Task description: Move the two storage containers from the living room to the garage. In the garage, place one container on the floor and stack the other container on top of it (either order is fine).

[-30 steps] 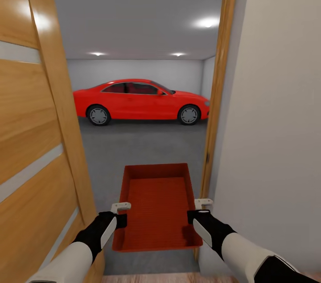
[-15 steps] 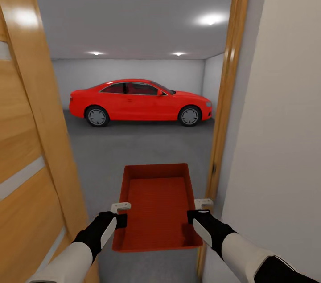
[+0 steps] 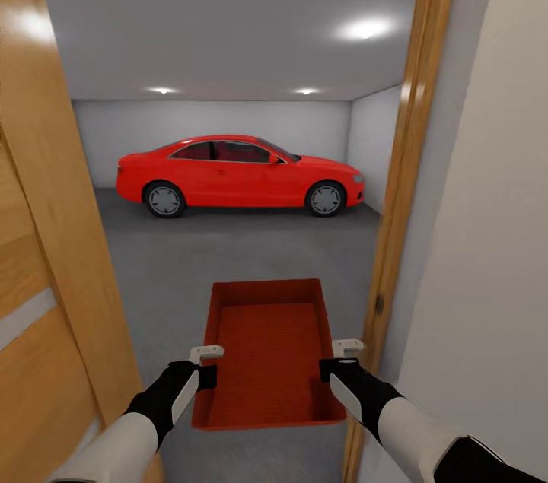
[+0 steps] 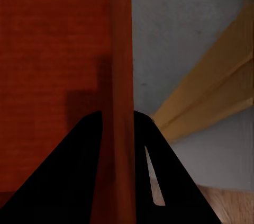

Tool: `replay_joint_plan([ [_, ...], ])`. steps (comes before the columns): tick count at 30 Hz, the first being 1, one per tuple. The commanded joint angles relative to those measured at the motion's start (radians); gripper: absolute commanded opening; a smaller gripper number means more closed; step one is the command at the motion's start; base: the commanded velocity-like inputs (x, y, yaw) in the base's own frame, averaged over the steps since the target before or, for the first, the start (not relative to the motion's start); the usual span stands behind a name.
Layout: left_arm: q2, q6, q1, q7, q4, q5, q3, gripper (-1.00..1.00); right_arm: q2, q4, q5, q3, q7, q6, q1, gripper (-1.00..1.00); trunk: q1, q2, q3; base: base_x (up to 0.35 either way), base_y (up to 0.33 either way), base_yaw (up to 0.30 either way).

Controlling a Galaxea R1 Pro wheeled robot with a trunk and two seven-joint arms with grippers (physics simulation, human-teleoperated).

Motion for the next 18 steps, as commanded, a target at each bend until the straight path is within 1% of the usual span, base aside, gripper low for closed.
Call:
replay_joint_plan([
  [1,0.024,0.007,0.001,0.037,-0.003,-0.026,-0.008,-1.0,-0.001,-0.001,-0.016,-0.004,-0.009,0.005,-0.001,-1.0,0.001,-0.001,0.0,0.169,0.214,0.0],
  [3,0.024,0.006,0.001,0.037,-0.003,-0.026,-0.008,-1.0,-0.001,-0.001,-0.016,-0.004,-0.009,0.005,-0.001,-1.0,0.001,-0.001,0.0,0.12,0.133,0.0],
  [9,0.024,0.003,0.001,0.037,-0.004,-0.026,-0.008,-1.0,-0.001,-0.001,-0.016,-0.004,-0.009,0.005,-0.001,-1.0,0.001,-0.001,0.0,0.008,0.016,0.0],
  [14,0.024,0.004,0.001,0.037,-0.004,-0.027,-0.008,-1.0,-0.001,-0.001,-0.016,-0.004,-0.009,0.005,-0.001,-1.0,0.001,-0.001,0.0,0.073,0.164,0.0],
  [18,0.024,0.002,0.001,0.037,-0.004,-0.027,-0.008,-1.0,-0.001,-0.001,-0.016,-0.004,-0.009,0.005,-0.001,-1.0,0.001,-0.001,0.0,0.013,0.029,0.0],
])
